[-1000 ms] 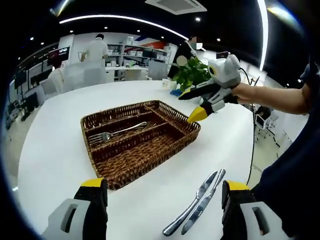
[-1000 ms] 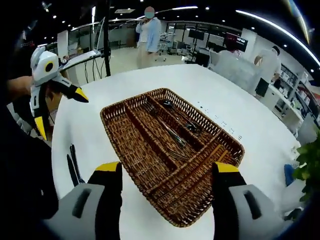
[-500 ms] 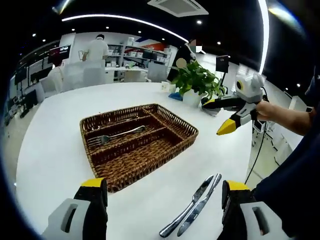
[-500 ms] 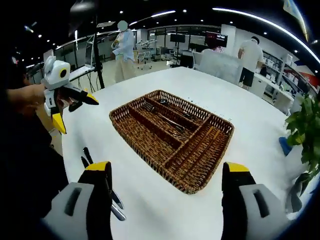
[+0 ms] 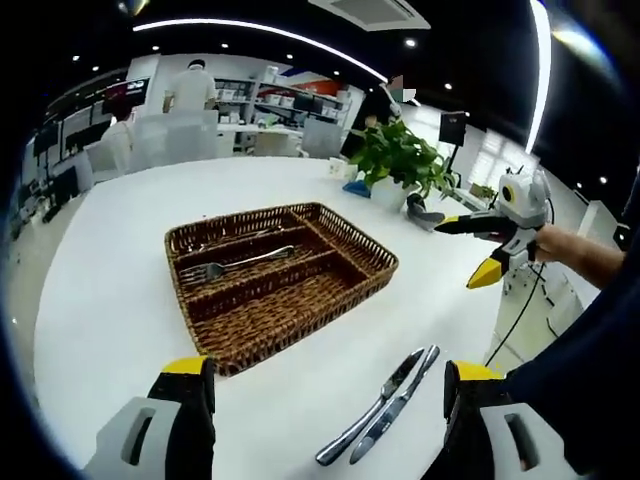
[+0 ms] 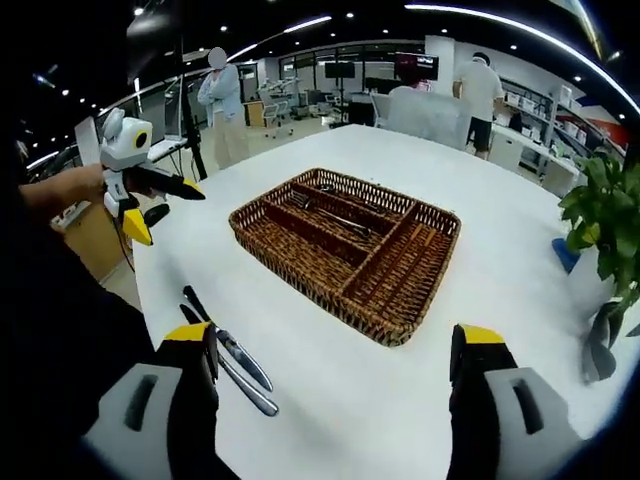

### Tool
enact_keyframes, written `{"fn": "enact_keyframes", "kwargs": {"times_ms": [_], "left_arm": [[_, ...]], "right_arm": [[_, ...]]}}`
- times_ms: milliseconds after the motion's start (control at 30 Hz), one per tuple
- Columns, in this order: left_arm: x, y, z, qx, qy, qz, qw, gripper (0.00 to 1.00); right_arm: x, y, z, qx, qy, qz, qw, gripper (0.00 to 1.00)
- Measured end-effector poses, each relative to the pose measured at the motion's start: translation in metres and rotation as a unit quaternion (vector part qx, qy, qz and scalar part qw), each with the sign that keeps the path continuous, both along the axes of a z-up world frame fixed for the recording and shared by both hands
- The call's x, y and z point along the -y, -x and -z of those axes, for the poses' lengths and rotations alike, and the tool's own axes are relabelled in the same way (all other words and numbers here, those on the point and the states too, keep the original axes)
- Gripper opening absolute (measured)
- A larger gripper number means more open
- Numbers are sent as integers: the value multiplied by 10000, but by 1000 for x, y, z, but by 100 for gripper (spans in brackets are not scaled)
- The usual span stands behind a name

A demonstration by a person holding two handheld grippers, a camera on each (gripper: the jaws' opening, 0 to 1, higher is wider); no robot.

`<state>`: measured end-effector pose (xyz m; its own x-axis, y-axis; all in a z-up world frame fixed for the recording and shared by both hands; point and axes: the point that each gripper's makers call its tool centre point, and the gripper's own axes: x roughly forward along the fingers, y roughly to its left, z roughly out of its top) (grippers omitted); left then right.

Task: Arrange the knives, forks, and spoons in their matching storage slots by inserting each utensil handle-first until every utensil is classified and aligned in the correct compartment

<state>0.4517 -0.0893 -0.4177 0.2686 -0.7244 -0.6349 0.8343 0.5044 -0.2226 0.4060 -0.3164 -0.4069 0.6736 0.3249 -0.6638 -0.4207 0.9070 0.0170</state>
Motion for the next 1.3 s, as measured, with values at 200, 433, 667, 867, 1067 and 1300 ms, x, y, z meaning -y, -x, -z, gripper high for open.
{"fn": "enact_keyframes", "kwargs": {"times_ms": [200,433,667,867,1067,1300], "left_arm": [[1,1,1,6,-5,21,10000,100],[1,-1,-1,0,50,-46,10000,100],[1,-1,-2,2,70,-40,10000,100],[-5,17,17,78,-481,577,9971,100],[-7,32,30,-12,-687,875,9938,94],[0,48,38,-131,-583,1172,9913,86]], "right_arm": [[-5,0,-4,-19,-41,-46,10000,99],[-7,0,-6,-48,53,-135,9999,99],[-6,2,-2,-112,86,-174,9998,97],[-14,6,1,-138,161,-404,9990,86],[-32,19,12,-343,271,-891,9951,73],[-61,34,27,-393,409,-1649,9847,59]]}}
